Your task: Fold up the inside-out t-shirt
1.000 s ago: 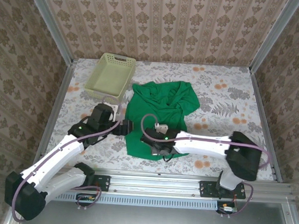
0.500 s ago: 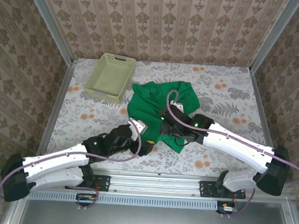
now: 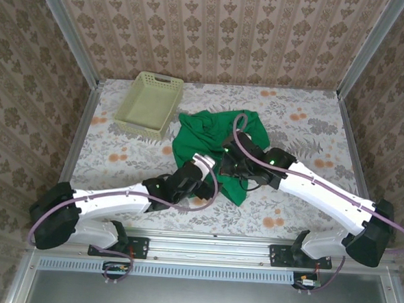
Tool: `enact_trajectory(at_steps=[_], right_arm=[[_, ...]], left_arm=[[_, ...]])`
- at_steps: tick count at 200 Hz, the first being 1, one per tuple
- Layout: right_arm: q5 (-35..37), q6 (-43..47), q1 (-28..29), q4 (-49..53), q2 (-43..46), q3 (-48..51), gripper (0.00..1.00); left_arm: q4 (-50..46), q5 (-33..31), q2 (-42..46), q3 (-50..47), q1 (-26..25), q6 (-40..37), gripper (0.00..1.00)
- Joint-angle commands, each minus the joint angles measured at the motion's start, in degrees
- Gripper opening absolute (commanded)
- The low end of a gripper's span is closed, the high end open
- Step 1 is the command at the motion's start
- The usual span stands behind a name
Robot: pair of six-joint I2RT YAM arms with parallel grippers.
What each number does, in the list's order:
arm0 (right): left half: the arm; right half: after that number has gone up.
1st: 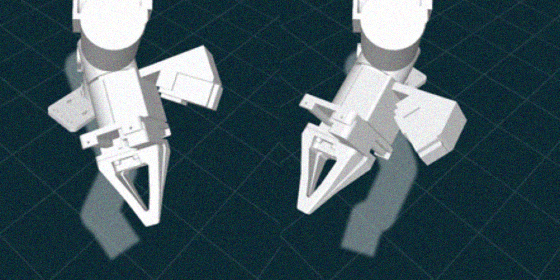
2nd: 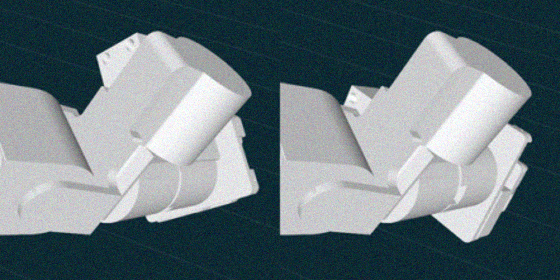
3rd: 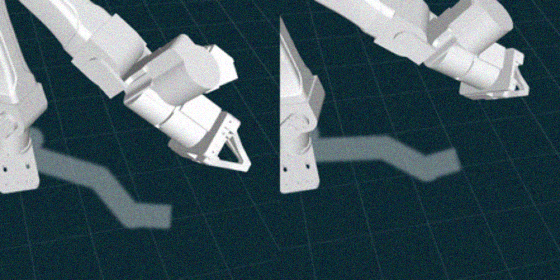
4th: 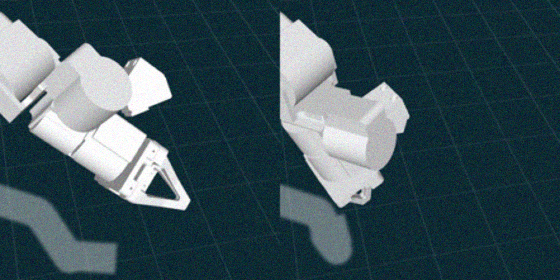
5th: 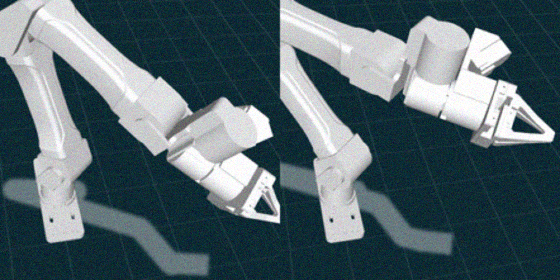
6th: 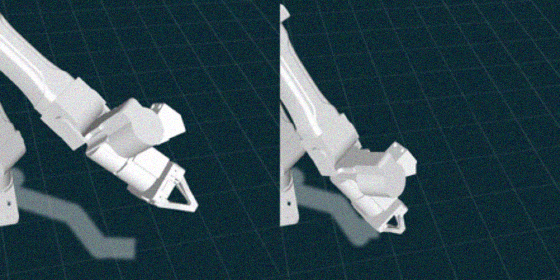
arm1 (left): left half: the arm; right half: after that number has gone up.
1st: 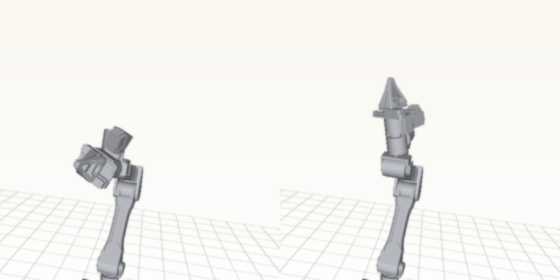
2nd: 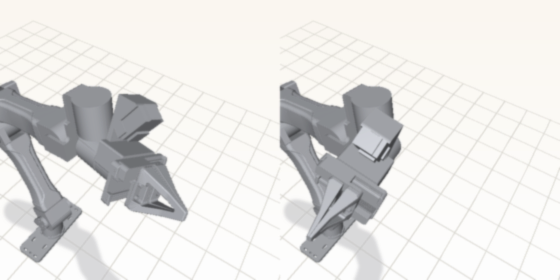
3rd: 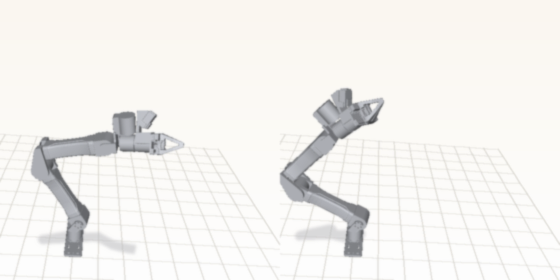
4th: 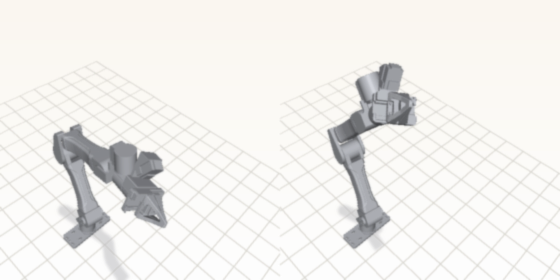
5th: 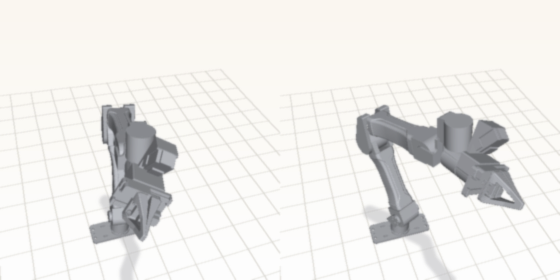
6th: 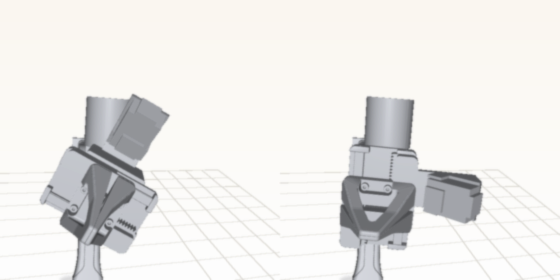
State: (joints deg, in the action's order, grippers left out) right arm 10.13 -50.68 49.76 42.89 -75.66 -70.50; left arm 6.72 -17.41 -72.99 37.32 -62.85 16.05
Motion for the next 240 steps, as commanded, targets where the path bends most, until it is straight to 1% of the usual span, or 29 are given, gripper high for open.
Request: enact_trajectory(at_steps=[1,25,45,55,60,85,103,109,117,138,150,163,174,189,219,240], right_arm=[[-1.25,1.45,-0.85,0.45,2.23,0.77,0.0],[-1.73,1.96,-2.26,-0.37,2.21,2.22,0.0],[-1.82,2.98,-3.04,-1.93,1.61,3.24,0.0],[-1.49,3.75,-3.14,-2.45,1.31,3.36,0.03],[-0.93,4.06,-3.2,-2.46,1.3,3.44,0.06],[3.12,6.22,-3.42,-2.97,4.25,5.01,0.27],[4.4,9.27,-2.89,-7.75,9.46,10.23,0.48],[4.85,10.38,-2.37,-9.64,11.44,12.57,0.52],[5.32,12.6,-0.81,-12.73,13.81,15.42,0.55],[8.76,18.17,6.72,-22.31,17.88,23.14,0.59],[8.83,20.79,10.41,-30.69,18.94,28.89,0.61],[6.77,23.07,13.07,-39.14,18.02,33.52,0.63],[6.12,25.23,14.8,-43.67,15.42,35.39,0.63],[5.71,29.54,15.97,-48.28,10.45,35.87,0.64],[8.53,36.93,15.65,-56.83,1.0,36.16,0.65],[5.71,40.11,13.88,-58.66,-3.68,34.18,0.66]], left_arm=[[2.75,-0.57,-0.57,2.43,3.07,1.47,0.71],[2.79,2.8,-0.31,4.13,4.81,0.47,0.44],[2.07,4.75,-0.73,6.55,4.95,0.03,0.18],[0.62,5.39,-1.2,8.23,5.2,0.32,0.05],[-0.3,5.78,-1.43,9.11,5.4,0.4,0.0],[-4.38,7.84,-1.72,13.25,6.77,1.4,0.0],[-6.41,10.4,-1.2,15.69,8.41,2.42,0.0],[-6.91,11.0,-1.03,16.46,8.9,2.67,0.0],[-7.67,11.44,-0.93,17.54,9.53,2.84,0.0],[-10.1,13.43,-1.26,20.74,10.88,2.84,0.0],[-11.16,14.21,-1.58,22.24,11.28,2.33,0.0],[-11.95,14.66,-1.8,23.55,11.47,1.89,0.0],[-12.72,14.88,-1.8,24.37,11.55,1.69,0.0],[-13.6,15.1,-1.56,25.27,11.73,1.54,0.0],[-15.04,15.74,-1.02,26.94,11.92,1.37,0.0],[-16.0,15.92,-0.51,27.62,11.96,0.91,0.0]])
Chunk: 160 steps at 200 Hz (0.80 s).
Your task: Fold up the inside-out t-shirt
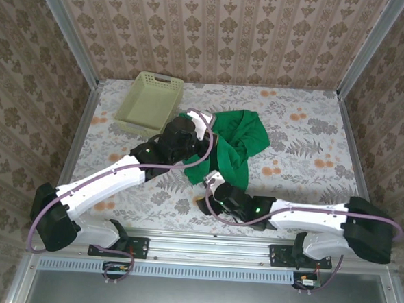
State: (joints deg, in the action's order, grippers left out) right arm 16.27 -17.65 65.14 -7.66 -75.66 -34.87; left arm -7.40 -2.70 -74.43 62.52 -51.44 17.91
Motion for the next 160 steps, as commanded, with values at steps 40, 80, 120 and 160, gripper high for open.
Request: enact_trajectory(at_steps=[40,80,120,160], right_arm=[[-9.75,7.9,-10.19,-5.66,-10.66,-5.49,0.67],[-9.84,10.07,-15.99,0.13,-12.7,-9.97,0.68],[-4.33,12.66,-19.92,1.96,-12.1,-11.17,0.7],[-3.74,18.74,-21.54,-0.29,-14.69,-13.02,0.69]], left_arm=[[-3.48,0.8,2.39,2.4,0.52,-2.33,0.0],[-5.52,-0.4,4.53,2.07,0.5,-4.82,0.0],[-9.39,-0.33,6.35,3.83,0.41,-9.12,0.0],[-11.48,1.19,7.34,5.9,0.1,-12.12,0.0]])
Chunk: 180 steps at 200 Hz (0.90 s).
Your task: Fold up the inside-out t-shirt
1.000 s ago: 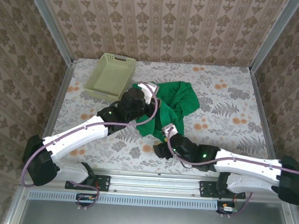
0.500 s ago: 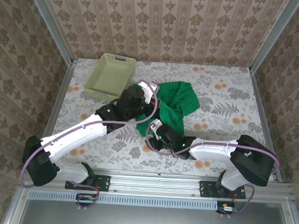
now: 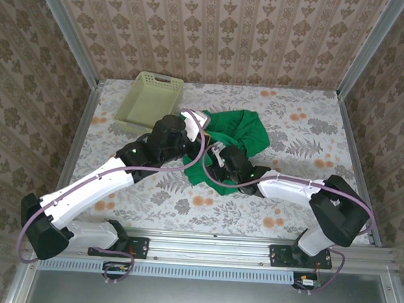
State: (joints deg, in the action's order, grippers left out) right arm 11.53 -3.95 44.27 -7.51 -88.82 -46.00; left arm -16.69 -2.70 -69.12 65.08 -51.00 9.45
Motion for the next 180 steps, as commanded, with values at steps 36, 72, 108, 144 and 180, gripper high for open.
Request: enact_trajectory(at_steps=[36,72,108,144,180], right_arm=[[-7.35,12.99,-0.66,2.2,-0.25,-1.29,0.71],[-6.9,14.67,-0.79,3.28,0.73,0.04,0.76],[-6.39,16.79,-0.82,5.24,0.59,0.26,0.77],[-7.74,15.21,-0.9,6.38,3.94,2.69,0.78],[-1.52,10.89,-1.08,5.6,2.75,2.51,0.78]], left_arm=[[-4.57,-1.14,1.3,5.82,0.03,-6.13,0.0],[-6.67,-2.26,-0.06,8.79,-1.25,-8.16,0.0],[-6.28,-4.8,0.31,7.78,-1.57,-8.85,0.0],[-7.41,-5.32,0.68,7.43,0.62,-10.33,0.0],[-7.66,-4.31,0.98,7.25,2.22,-9.69,0.0]])
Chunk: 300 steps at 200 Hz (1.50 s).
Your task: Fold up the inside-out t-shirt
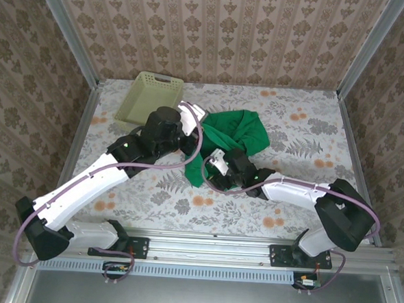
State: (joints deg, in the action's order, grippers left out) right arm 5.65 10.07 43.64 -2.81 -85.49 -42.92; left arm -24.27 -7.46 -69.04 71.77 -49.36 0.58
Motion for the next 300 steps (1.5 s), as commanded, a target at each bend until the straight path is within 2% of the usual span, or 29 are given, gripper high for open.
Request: enact_trajectory(at_steps=[1,9,20,35,68,115,160,188,217,236,256,263,288,300], right_arm=[[4.76,-3.3,-0.42,0.97,-0.74,-0.76,0.77],[9.15,-5.3,-0.47,1.82,-2.64,-2.79,0.76],[12.85,-6.82,-0.61,2.86,-5.27,-5.69,0.73],[13.02,-7.91,-0.63,2.58,-7.69,-8.39,0.71],[15.37,-11.88,-0.63,1.61,-12.15,-14.15,0.67],[23.51,-20.09,-1.62,0.16,-16.38,-18.84,0.68],[24.15,-31.37,-6.93,3.62,-16.29,-20.46,0.69],[20.36,-36.05,-10.0,8.46,-18.41,-23.63,0.69],[18.98,-42.84,-10.15,18.78,-24.22,-29.66,0.76],[17.58,-47.79,-10.23,20.67,-26.84,-30.46,0.83],[16.77,-51.11,-10.41,23.99,-30.25,-33.6,0.85],[16.83,-52.15,-10.41,26.27,-31.71,-35.67,0.89],[16.81,-55.41,-10.26,37.06,-37.56,-43.9,0.91],[16.81,-56.57,-10.02,39.0,-39.25,-45.22,0.91]], left_arm=[[-0.07,0.71,0.91,0.56,0.54,-0.78,0.0],[0.0,3.1,0.99,0.7,-0.24,-0.52,0.0],[0.38,3.28,1.18,0.92,-2.63,-0.45,0.0],[1.48,2.71,1.52,1.65,-5.78,0.49,0.0],[1.11,5.46,0.85,5.83,-8.91,2.89,0.0],[-0.19,6.21,-0.92,14.76,-10.12,6.29,0.0],[0.77,1.38,0.44,19.84,-11.1,7.69,0.0],[2.48,2.75,0.81,21.24,-11.16,9.13,0.0],[3.01,3.68,0.83,24.5,-11.3,10.49,0.0],[4.36,3.25,1.67,24.82,-11.28,11.14,0.0],[5.09,3.65,1.9,25.29,-11.25,11.19,0.0],[4.52,2.66,1.72,25.72,-11.2,11.11,0.0],[3.65,0.11,1.47,25.89,-10.9,10.14,0.0],[2.61,-2.14,1.36,25.89,-10.65,9.64,0.0]])
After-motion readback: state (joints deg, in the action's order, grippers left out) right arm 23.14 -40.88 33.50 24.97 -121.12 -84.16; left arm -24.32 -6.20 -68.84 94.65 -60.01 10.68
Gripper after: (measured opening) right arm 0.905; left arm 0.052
